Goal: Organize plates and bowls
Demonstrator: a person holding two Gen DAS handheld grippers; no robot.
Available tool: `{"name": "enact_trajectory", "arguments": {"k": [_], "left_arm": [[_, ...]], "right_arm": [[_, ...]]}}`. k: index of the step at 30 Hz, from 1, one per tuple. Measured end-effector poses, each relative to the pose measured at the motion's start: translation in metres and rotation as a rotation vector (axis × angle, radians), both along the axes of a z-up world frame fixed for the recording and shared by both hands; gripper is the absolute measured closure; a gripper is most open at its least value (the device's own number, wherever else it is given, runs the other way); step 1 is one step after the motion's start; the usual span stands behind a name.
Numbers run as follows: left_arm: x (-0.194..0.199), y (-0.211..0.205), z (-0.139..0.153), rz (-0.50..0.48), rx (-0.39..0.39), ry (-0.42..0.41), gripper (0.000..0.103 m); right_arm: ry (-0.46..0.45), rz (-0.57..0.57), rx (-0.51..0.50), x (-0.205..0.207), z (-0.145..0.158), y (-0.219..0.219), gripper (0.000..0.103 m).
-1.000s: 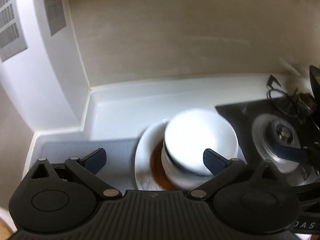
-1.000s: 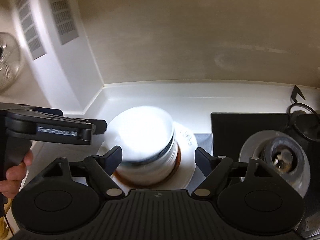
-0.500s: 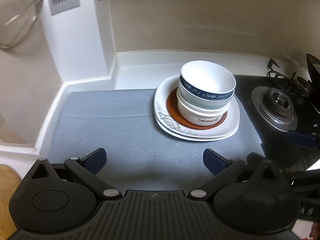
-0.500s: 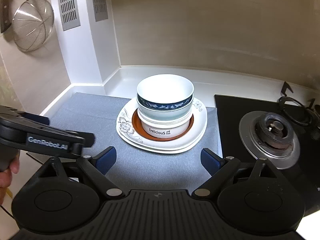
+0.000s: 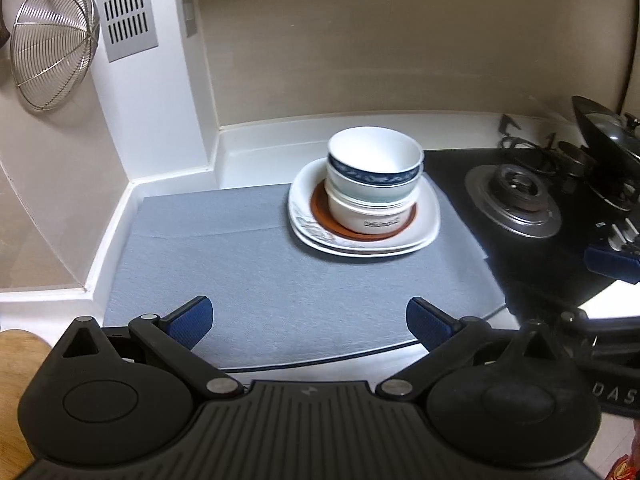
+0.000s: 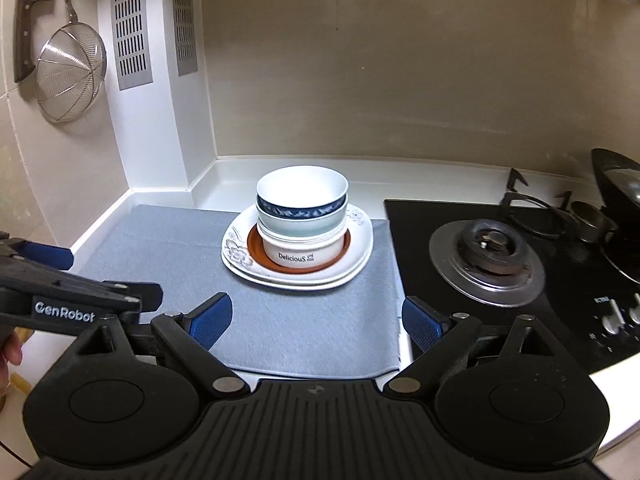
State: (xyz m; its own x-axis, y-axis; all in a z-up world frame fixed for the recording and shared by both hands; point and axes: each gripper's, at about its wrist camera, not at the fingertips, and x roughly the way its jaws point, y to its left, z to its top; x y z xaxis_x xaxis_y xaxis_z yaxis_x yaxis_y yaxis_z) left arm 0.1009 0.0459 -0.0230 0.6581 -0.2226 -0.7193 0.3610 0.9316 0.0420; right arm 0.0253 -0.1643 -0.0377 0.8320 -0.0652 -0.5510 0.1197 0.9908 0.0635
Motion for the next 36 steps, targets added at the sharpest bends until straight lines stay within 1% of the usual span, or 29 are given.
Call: {"name": "enact_trajectory", "arguments": {"k": [2,5,8,11,13,18,22,24,29,32,36], "left_arm": [[-0.005,-0.004,0.002,0.006,0.002,-0.006,0.000],[-0.011,-0.014,0.007,0.032,0.066,-0.043,0.000],[-0.014,-0.024,0.014,0.073,0.120,-0.086,0.000],[-0.022,-0.038,0.023,0.091,0.134,-0.123,0.000],[-0.025,-0.048,0.024,0.090,0.121,-0.131,0.000],[-0.026,-0.076,0.020,0.097,0.122,-0.080,0.000],[-0.023,-0.094,0.015,0.122,0.126,-0.042,0.000],[-0.022,-0.102,0.014,0.153,0.121,-0.027,0.000],[-0.024,-0.114,0.015,0.246,0.115,-0.018,0.000],[-0.026,-0.115,0.016,0.300,0.122,-0.026,0.000],[-0.031,-0.111,0.018,0.371,0.113,-0.026,0.000]], "right_arm": [[-0.012,-0.008,-0.007,-0.009,0.001,-0.002,0.008],[-0.042,-0.018,0.009,-0.014,0.003,-0.010,0.008],[-0.062,0.005,0.017,-0.013,0.003,-0.018,0.008],[-0.067,0.026,0.024,-0.012,0.002,-0.031,0.008],[-0.065,0.031,0.032,-0.013,0.002,-0.043,0.008],[-0.054,0.050,0.050,-0.013,-0.002,-0.071,0.007],[-0.057,0.088,0.040,-0.013,-0.002,-0.087,0.007],[-0.058,0.103,0.041,-0.011,-0.002,-0.097,0.007],[-0.070,0.158,0.051,-0.006,-0.002,-0.115,0.007],[-0.084,0.196,0.058,-0.001,-0.003,-0.123,0.007],[-0.074,0.255,0.066,0.004,-0.005,-0.126,0.007]]}}
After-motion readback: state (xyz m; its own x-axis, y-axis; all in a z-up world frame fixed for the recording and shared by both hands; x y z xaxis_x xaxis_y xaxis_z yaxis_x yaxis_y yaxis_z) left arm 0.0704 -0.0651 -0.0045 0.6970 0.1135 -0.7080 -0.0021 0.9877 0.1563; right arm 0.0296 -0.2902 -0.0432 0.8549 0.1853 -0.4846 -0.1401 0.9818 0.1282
